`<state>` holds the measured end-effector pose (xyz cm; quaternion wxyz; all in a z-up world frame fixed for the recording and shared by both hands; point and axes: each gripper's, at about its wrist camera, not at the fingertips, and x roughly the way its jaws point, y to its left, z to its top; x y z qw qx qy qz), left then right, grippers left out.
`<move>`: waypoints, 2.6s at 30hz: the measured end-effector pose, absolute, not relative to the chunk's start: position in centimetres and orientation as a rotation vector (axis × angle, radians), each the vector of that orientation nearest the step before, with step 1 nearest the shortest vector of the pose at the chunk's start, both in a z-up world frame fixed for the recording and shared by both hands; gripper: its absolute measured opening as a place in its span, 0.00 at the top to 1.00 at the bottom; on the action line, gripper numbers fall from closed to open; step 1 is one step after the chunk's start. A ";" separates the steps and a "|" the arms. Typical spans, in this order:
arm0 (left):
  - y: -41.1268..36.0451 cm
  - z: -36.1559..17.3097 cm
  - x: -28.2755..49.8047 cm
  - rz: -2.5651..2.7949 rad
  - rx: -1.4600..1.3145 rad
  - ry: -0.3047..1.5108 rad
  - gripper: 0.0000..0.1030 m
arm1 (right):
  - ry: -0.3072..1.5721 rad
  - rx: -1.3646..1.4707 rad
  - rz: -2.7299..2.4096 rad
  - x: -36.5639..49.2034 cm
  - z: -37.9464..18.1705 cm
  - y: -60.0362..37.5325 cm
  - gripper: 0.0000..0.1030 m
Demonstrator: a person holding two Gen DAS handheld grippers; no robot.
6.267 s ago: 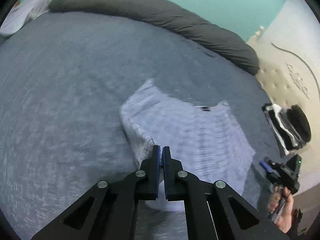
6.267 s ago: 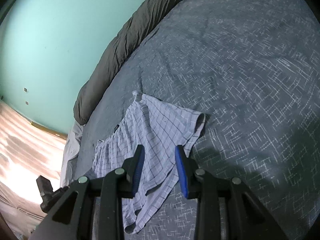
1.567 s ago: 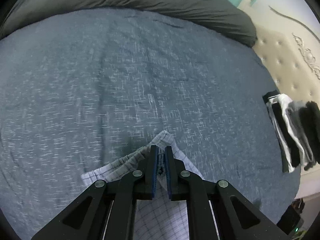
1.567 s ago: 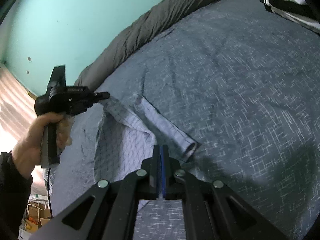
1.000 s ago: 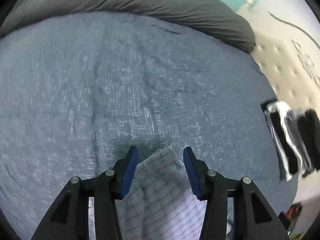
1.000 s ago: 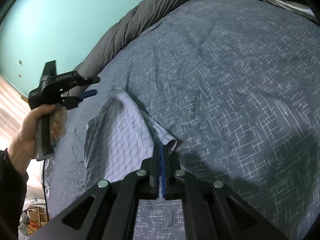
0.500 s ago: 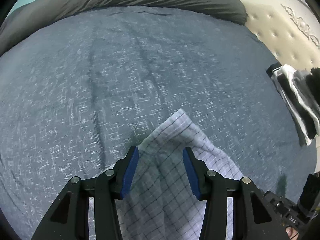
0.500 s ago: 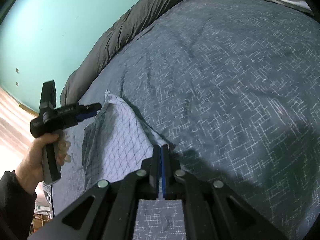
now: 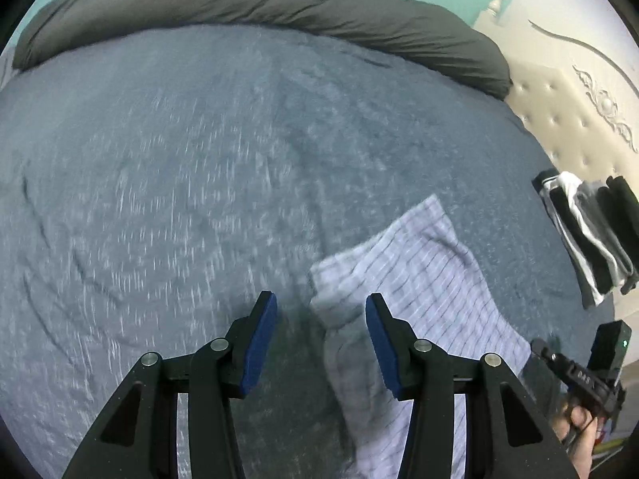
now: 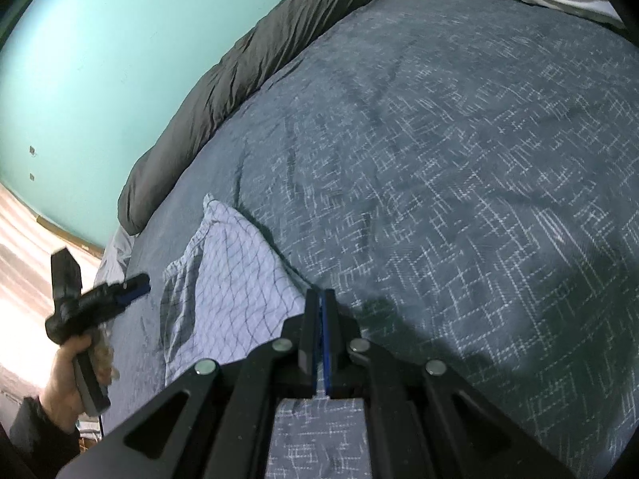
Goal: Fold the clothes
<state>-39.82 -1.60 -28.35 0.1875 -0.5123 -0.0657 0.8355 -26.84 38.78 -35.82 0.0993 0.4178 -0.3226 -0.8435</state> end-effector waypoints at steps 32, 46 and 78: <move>-1.0 -31.3 -40.7 2.197 -1.435 -0.450 0.72 | -0.997 1.261 -2.479 -27.4 -36.6 38.7 0.99; -2.9 -32.0 -41.4 2.203 -1.420 -0.633 0.91 | -0.992 1.268 -2.472 -27.6 -36.8 38.9 0.99; -4.4 -31.9 -41.4 2.247 -1.451 -0.648 0.65 | -1.110 1.259 -2.486 -26.3 -36.6 40.6 0.96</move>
